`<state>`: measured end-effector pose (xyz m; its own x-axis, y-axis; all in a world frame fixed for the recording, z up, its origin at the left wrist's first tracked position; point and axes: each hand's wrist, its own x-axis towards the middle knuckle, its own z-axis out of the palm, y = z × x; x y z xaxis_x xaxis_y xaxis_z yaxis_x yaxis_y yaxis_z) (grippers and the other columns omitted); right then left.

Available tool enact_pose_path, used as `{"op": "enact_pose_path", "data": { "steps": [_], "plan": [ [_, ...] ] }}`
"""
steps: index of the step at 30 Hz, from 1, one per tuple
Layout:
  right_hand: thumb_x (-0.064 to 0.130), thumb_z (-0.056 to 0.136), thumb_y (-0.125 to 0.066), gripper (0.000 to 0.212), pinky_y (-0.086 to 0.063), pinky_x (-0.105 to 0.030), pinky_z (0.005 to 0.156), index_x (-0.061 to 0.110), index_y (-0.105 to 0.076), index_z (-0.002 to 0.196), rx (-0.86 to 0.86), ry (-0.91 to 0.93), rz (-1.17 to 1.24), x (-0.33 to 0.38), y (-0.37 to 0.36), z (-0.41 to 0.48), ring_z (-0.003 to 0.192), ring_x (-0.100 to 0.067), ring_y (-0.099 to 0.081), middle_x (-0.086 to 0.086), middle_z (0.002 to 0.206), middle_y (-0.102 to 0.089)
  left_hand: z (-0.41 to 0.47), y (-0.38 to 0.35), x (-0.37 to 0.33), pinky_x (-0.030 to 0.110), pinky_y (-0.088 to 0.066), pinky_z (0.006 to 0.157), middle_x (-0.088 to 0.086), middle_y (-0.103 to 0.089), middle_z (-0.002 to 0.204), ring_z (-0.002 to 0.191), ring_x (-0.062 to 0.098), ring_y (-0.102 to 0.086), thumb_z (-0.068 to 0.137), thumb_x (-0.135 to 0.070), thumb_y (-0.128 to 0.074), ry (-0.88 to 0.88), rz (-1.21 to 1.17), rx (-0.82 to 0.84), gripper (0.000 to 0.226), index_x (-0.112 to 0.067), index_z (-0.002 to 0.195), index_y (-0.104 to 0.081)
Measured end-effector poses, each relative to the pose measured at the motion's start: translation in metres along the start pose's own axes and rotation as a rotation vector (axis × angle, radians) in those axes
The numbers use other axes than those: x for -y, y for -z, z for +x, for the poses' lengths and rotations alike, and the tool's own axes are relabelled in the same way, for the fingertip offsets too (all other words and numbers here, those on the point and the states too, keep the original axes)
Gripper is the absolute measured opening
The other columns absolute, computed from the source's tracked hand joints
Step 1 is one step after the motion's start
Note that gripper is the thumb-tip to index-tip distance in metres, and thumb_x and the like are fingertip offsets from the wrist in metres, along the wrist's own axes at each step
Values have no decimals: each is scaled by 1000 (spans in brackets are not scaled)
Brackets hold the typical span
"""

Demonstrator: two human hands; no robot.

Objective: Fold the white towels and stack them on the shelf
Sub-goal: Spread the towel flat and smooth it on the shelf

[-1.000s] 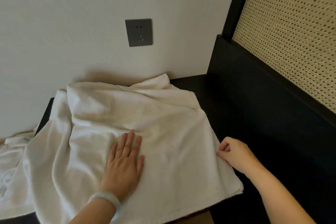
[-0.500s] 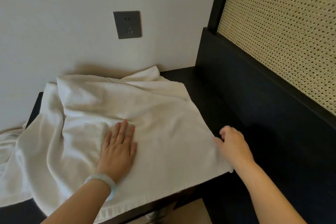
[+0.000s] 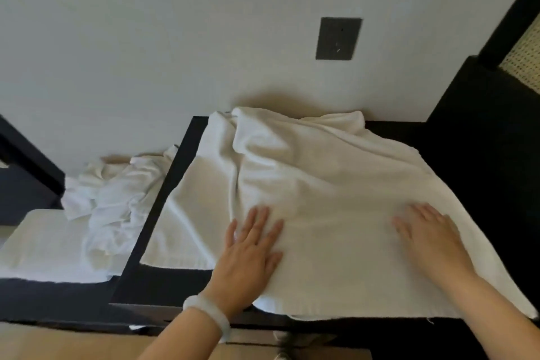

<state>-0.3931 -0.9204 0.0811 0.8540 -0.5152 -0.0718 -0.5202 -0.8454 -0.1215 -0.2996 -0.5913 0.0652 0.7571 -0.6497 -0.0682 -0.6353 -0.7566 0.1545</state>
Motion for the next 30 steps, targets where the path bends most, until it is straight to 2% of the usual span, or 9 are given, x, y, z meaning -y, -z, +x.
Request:
{"op": "enact_pose_path", "data": {
  "steps": [3,5,8,13,16,19,22,24,30],
  "plan": [
    [23,104,-48,44,-22,-38,120,2,-50,142,-115,429,156,95,-11,-11,142,-29,-40,-15,150,-46,2,3,8,30,12,120,-10,14,163,147,8,22,106,-41,-18,17,-172,-76,53,-34,156,-3],
    [27,104,-49,53,-13,-34,122,6,-37,151,-31,577,152,141,-31,-22,148,-23,-29,-9,158,-32,-2,10,20,29,4,121,-5,-4,164,150,10,6,104,-18,-31,113,-247,-195,55,-26,156,-16],
    [46,105,-25,61,7,-29,123,22,-8,159,-2,492,90,145,-55,-23,153,-11,0,7,165,-2,-19,19,54,35,-12,121,3,-19,160,149,19,-12,87,7,-39,393,-333,-309,70,-17,152,-27],
    [61,90,4,79,6,-33,124,22,-1,159,17,317,13,129,-63,-18,153,-12,5,4,167,1,-53,22,104,39,-19,118,9,-24,154,142,28,-21,87,-2,-52,694,-485,-209,70,-11,151,-25],
    [55,96,-4,73,8,-39,123,19,-2,160,36,225,-12,144,-66,-31,154,-19,6,-1,167,3,-58,24,113,41,-31,115,6,-30,145,133,28,-32,85,-2,-58,743,-649,-169,72,-18,149,-29],
    [51,101,-15,68,7,-40,123,17,-8,159,-8,175,1,155,-68,-42,154,-22,2,-3,167,-3,-58,32,119,38,-51,93,6,-44,132,114,26,-52,77,3,-67,778,-812,-34,79,-17,145,-32],
    [52,101,-16,69,6,-41,123,17,-5,160,3,162,-19,157,-68,-41,154,-23,3,-3,167,-1,-59,40,123,23,-42,64,1,-58,102,87,15,-56,78,-12,-77,783,-774,132,45,-17,113,-49],
    [55,100,-13,71,8,-42,122,19,-2,160,32,151,-16,157,-68,-40,154,-22,5,-2,167,2,-62,45,124,22,-40,64,1,-61,89,77,15,-56,86,-23,-72,793,-764,147,16,-14,89,-59],
    [56,99,-12,71,8,-40,123,21,0,159,5,133,-14,158,-69,-45,154,-20,5,0,167,2,-69,76,123,36,-58,71,11,-73,99,89,24,-73,97,-12,-55,737,-1954,-224,12,-7,106,-63]
  ]
}}
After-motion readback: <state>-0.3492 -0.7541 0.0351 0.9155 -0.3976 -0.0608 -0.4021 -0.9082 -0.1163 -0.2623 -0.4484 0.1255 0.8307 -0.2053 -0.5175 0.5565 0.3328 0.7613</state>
